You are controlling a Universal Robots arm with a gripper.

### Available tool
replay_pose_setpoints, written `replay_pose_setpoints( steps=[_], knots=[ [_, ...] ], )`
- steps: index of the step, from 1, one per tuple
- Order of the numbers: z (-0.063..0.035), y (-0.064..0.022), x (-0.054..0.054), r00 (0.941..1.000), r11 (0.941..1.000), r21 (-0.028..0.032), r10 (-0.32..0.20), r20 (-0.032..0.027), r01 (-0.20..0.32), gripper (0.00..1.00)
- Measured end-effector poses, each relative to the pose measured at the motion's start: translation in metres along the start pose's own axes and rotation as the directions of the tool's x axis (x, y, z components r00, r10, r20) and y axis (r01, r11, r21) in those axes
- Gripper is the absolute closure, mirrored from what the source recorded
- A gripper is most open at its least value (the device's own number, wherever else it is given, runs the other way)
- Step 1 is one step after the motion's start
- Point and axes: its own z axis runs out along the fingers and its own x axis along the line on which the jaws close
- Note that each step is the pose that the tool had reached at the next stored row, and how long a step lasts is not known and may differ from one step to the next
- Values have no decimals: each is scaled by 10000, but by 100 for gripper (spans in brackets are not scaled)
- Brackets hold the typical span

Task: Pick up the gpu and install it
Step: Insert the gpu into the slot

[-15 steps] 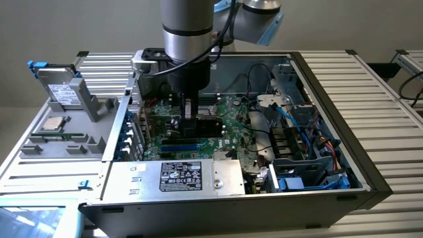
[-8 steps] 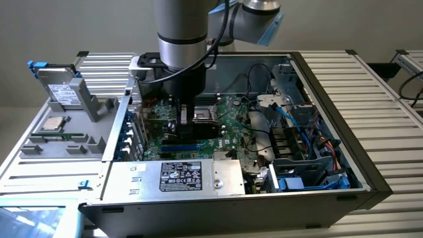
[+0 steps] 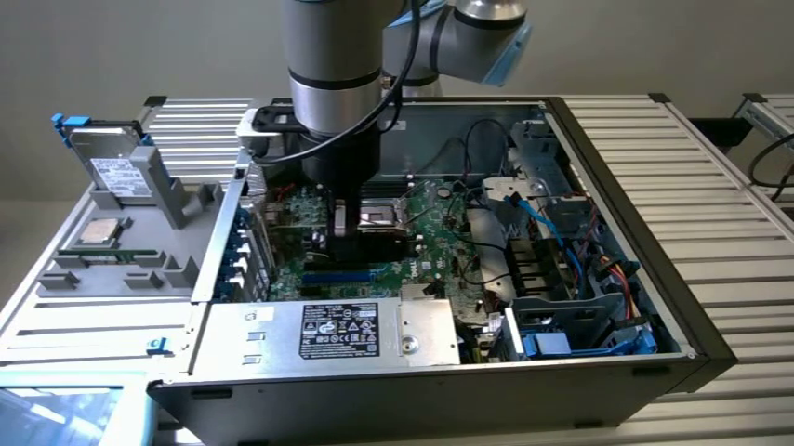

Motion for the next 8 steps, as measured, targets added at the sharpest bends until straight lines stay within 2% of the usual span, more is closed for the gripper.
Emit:
replay_pose_setpoints(
  steps=[3,8],
  knots=[
    [22,16,0,10000,10000,2,13,-3,-13,71],
    [86,38,-1,10000,10000,66,25,4,-25,71]
  ],
)
